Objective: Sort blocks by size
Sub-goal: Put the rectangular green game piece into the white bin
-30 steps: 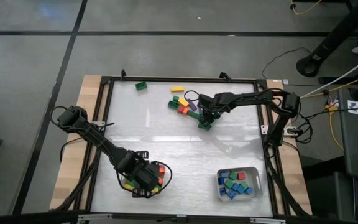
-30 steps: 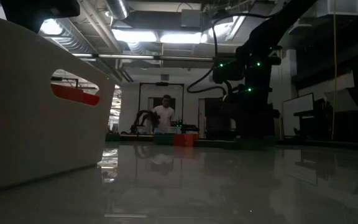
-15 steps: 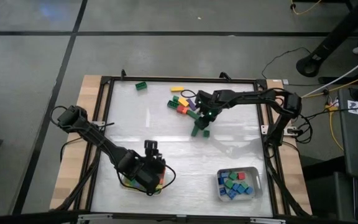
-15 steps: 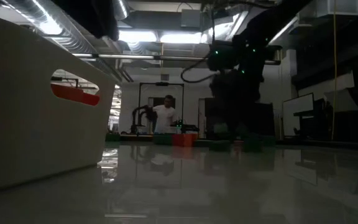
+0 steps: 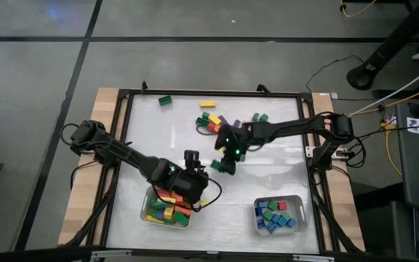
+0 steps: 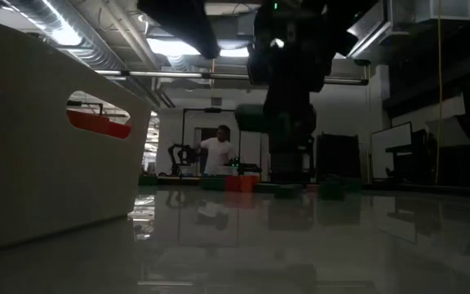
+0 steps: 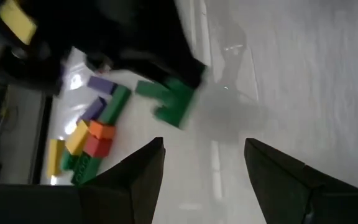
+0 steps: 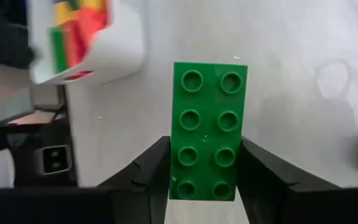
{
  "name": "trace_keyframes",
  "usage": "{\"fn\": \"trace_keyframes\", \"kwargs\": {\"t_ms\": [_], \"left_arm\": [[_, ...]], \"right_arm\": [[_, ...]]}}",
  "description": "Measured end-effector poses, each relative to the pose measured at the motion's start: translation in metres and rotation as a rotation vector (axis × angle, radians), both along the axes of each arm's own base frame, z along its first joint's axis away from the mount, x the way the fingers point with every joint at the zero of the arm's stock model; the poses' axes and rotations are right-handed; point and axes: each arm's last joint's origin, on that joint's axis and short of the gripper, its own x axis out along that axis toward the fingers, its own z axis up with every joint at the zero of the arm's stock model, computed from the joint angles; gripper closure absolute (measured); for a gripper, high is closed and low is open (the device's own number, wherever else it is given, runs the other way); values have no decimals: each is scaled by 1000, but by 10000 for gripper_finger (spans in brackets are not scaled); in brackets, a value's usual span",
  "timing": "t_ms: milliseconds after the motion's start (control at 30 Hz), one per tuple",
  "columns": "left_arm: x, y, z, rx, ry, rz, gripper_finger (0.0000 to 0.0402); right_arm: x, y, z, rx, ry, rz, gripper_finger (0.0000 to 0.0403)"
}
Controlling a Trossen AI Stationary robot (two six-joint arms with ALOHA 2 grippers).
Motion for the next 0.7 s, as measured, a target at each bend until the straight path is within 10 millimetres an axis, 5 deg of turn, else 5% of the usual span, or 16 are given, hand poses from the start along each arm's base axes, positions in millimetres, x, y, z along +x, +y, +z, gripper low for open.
{"fn": "trace_keyframes", "kwargs": {"t_ms": [300, 700], "left_arm": [[8, 0, 3, -10, -6, -132, 192], [8, -2, 3, -45, 8, -162, 192]], "right_arm": [[11, 37, 10, 48, -160, 129, 246], [16, 51, 18, 81, -273, 194, 245]]}}
